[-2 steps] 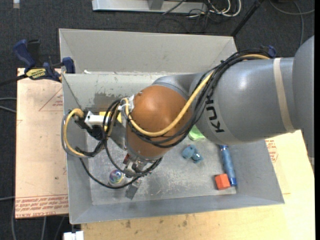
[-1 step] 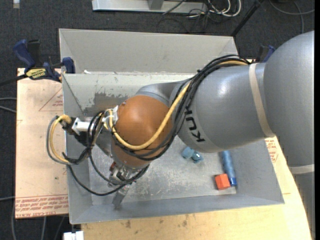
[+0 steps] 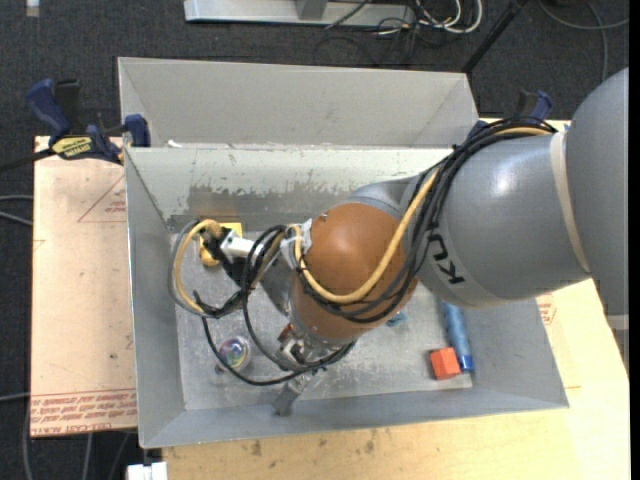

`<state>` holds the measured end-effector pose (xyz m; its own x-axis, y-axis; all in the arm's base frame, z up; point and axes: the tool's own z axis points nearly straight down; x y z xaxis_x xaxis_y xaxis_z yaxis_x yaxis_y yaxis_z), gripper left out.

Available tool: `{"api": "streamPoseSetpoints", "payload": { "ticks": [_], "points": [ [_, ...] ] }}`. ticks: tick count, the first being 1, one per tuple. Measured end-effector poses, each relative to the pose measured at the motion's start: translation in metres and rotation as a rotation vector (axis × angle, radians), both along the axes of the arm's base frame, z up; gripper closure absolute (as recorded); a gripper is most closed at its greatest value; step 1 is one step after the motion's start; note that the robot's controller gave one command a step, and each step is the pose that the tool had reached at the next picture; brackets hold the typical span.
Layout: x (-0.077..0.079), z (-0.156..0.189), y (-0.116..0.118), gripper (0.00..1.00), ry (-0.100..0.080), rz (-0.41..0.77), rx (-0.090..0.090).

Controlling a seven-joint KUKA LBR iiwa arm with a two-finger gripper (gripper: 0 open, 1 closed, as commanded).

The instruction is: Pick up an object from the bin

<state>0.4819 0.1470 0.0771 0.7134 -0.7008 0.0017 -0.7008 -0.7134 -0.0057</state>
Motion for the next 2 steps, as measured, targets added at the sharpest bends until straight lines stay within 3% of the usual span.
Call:
{"api": "streamPoseSetpoints", "payload": {
  "ticks": [1,2],
  "points": [
    [0.0204,0.0101,0.1039,0.0,0.006,0.315,0.0],
    [0.0205,0.0097,0.1029,1.0,0.007,0.314,-0.001]
  ]
}}
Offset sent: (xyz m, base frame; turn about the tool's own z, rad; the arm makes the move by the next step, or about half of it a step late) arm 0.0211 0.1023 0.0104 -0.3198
